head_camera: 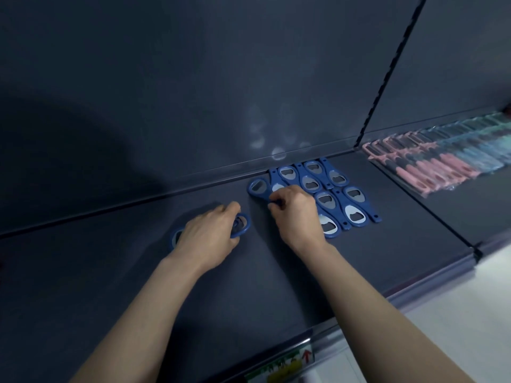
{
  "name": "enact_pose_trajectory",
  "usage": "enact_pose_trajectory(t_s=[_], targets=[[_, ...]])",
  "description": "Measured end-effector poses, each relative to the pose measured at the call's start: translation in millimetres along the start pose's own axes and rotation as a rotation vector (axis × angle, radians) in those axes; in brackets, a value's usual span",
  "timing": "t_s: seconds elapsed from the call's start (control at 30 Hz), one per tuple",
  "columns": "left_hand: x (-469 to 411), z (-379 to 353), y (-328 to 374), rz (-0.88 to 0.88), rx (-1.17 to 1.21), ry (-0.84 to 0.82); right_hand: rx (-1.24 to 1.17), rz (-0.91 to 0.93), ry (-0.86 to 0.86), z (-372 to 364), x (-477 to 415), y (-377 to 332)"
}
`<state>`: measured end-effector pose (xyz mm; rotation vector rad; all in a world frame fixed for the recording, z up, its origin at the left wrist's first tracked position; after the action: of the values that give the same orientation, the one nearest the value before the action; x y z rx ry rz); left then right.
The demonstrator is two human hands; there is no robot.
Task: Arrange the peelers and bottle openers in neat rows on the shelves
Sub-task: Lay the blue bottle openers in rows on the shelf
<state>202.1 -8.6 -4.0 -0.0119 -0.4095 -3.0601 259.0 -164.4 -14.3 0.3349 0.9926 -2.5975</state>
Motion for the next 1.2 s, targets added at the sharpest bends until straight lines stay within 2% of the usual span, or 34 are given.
enact_pose_trajectory(t_s=[0.23,0.5,0.77,0.83,0.93,1.03,1.2], targets=[[2.1,1.5,-0.5,-0.009,0.022,-0.031,0.059,0.012,-0.003,-4.4,2.5,-7.2],[6.0,3.4,-0.8,0.029,0.051,-0.022,0.169,0.016,-0.104,-10.5,-3.6,-10.7],[2.6,-1.1,4.5,0.079,0.139,0.028,0.259,0.120,-0.156,-7.4,-10.5,3.7],[0.5,-0.1,5.6,0.131,0.274,0.053,0.155,0.147,-0.137,-1.0,-10.8,4.9],[-5.2,5.4,10.4,0.222,0.510,0.044,-0.192,0.088,-0.124,13.0,-11.2,-0.3],[-7.9,10.2,17.9,0.216,0.727,-0.023,-0.556,-0.005,-0.261,24.0,-10.7,-8.2],[-3.2,11.7,25.1,0.185,0.951,-0.050,-0.821,-0.062,-0.438,33.2,-6.8,-14.3]])
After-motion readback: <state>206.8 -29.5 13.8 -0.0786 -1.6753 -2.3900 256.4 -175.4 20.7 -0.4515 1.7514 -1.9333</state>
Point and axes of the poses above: each hand's wrist, its own x-axis away from the middle knuckle, its own z-axis out of the back of the hand, y = z × x, the point moved 1 cm from there along -x, towards the middle knuckle, and after that the axes turned 7 degrees about z, right-handed, at the moved point
